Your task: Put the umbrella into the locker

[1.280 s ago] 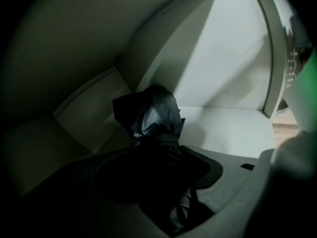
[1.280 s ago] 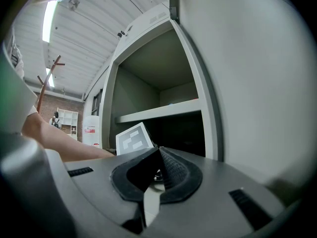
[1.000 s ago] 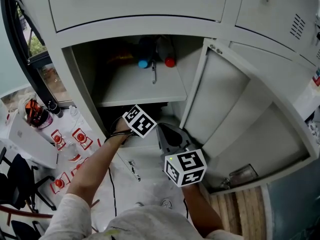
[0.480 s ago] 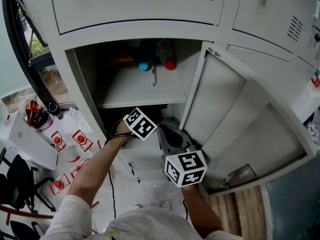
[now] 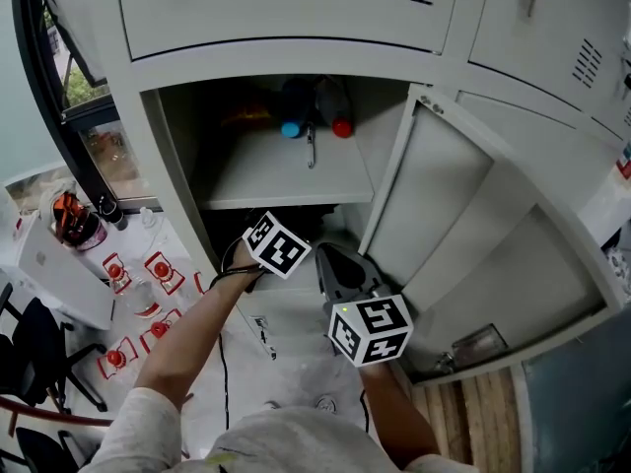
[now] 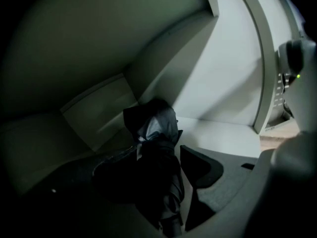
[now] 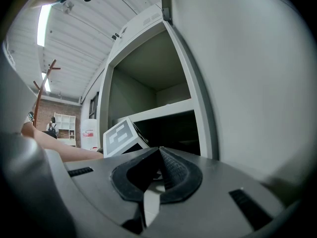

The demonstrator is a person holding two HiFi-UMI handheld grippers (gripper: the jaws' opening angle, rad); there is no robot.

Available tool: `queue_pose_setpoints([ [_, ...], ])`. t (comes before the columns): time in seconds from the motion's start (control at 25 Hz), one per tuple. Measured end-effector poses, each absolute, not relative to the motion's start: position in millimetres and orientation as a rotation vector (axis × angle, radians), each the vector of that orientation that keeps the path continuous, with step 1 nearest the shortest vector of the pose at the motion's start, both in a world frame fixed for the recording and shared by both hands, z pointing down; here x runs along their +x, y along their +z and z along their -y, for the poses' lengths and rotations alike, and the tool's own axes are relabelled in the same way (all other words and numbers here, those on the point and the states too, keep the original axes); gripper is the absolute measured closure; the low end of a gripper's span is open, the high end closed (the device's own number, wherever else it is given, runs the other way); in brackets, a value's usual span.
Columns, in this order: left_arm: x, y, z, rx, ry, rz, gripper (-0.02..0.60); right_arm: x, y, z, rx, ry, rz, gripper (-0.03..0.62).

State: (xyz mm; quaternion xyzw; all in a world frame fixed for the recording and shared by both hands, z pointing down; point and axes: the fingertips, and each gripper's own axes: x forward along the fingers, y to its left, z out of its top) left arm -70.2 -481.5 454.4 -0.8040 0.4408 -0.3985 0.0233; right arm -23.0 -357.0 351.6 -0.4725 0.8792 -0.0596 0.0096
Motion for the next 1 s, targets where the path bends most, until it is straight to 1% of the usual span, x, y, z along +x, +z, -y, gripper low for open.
queue_pose_setpoints([
  [0.36, -70.2, 429.0, 459.7, -2.561, -1.029, -1.445, 0.324, -22.2, 349.1, 354.1, -1.476, -0.188, -2.741, 0.591],
  [0.6, -66.8, 426.1, 440.8, -2.646, -0.929, -1.45, 0.33, -21.8, 348.3, 350.1, -1.476, -0.186, -2.742, 0.591],
  [0.8, -72.4, 413.7, 426.4, -2.724, -0.784, -1.505, 0.336, -23.4, 346.1, 346.4, -1.473, -0.172, -2.75, 0.591],
  [1.0, -78.4, 397.7, 409.5, -2.813, -0.579, -1.548, 0.346, -26.7, 343.8, 343.2, -1.463, -0.162, -2.761, 0.591],
])
